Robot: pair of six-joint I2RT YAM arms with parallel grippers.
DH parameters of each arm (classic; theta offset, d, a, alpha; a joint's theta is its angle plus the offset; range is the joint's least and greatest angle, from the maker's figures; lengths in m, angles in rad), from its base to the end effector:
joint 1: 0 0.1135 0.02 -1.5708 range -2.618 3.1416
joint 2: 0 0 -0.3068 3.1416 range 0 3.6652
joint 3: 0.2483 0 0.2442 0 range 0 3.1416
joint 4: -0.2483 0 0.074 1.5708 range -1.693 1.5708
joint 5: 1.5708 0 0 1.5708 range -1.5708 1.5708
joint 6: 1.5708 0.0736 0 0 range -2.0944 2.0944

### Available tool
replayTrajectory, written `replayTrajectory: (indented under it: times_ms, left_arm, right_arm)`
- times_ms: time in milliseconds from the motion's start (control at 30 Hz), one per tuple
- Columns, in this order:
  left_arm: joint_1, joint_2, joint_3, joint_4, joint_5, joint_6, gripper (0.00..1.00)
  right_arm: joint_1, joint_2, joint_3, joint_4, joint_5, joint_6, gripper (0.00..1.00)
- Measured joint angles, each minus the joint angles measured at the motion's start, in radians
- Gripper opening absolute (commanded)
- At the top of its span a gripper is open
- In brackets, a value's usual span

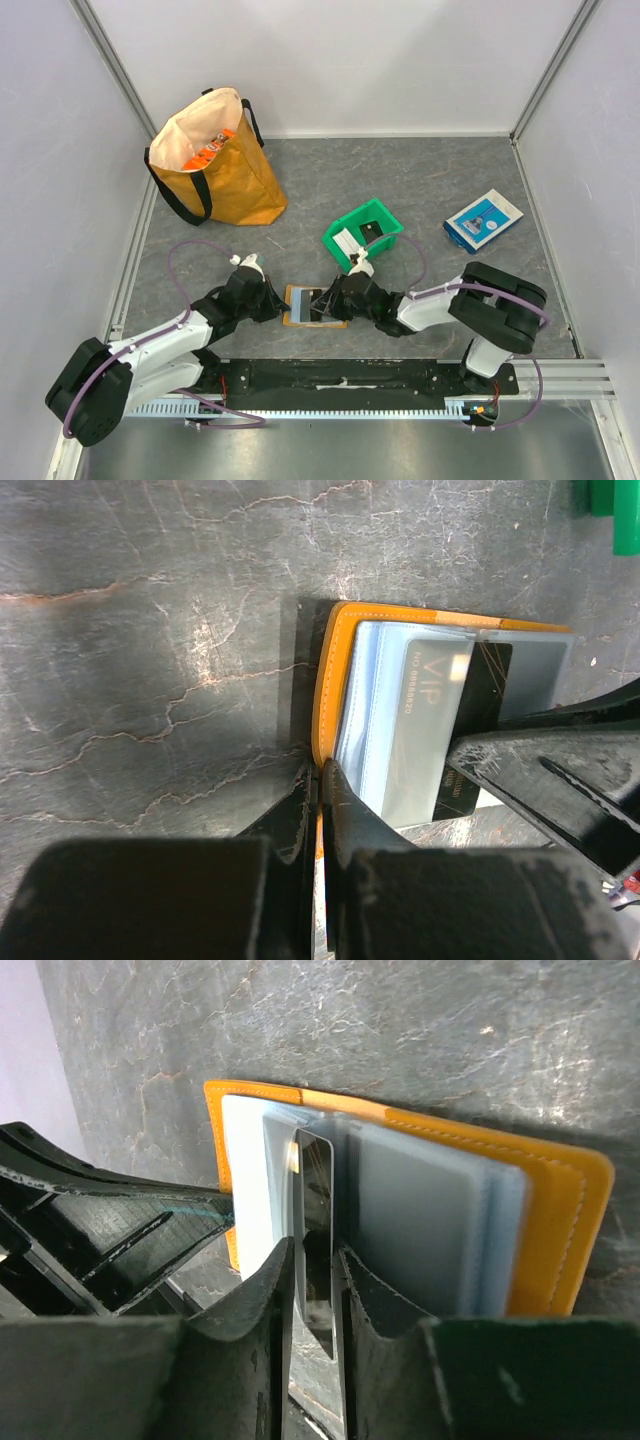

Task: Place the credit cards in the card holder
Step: Insert the credit card into the card holder.

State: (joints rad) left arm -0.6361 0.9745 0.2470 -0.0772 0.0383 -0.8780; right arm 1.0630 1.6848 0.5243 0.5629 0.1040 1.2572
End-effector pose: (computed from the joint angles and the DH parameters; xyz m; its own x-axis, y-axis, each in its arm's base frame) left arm 0.1324 -0.1013 0.1484 -0.8434 -0.3329 -0.4216 -0.0532 0.8327 -0.5511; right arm 0.1652 0.2812 0.1424 -0.8714 0.3797 -0.3106 0.0050 0.6400 0.7684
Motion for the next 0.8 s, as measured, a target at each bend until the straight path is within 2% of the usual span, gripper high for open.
replayTrajectory:
  times_ms: [133, 167, 367, 533, 800]
  left_arm:
    - [0.000, 0.000, -0.002, 0.004, 0.000, 0.000, 0.02]
    - [0.000, 0.000, -0.002, 0.005, 0.000, 0.000, 0.02]
    - [0.000, -0.002, -0.002, 0.004, 0.003, 0.000, 0.02]
    - [0.000, -0.002, -0.002, 0.004, 0.007, 0.001, 0.02]
    - [0.000, -0.002, -0.002, 0.004, 0.012, 0.001, 0.02]
  right_arm:
    - [0.010, -0.057, 0.025, -0.121, 0.024, -0.047, 0.52]
    - [0.014, -0.071, 0.034, -0.153, 0.033, -0.060, 0.53]
    - [0.021, -0.101, 0.115, -0.317, 0.078, -0.149, 0.53]
    - [0.022, -0.072, 0.161, -0.363, 0.075, -0.185, 0.50]
    - [0.037, -0.033, 0.180, -0.348, 0.052, -0.220, 0.35]
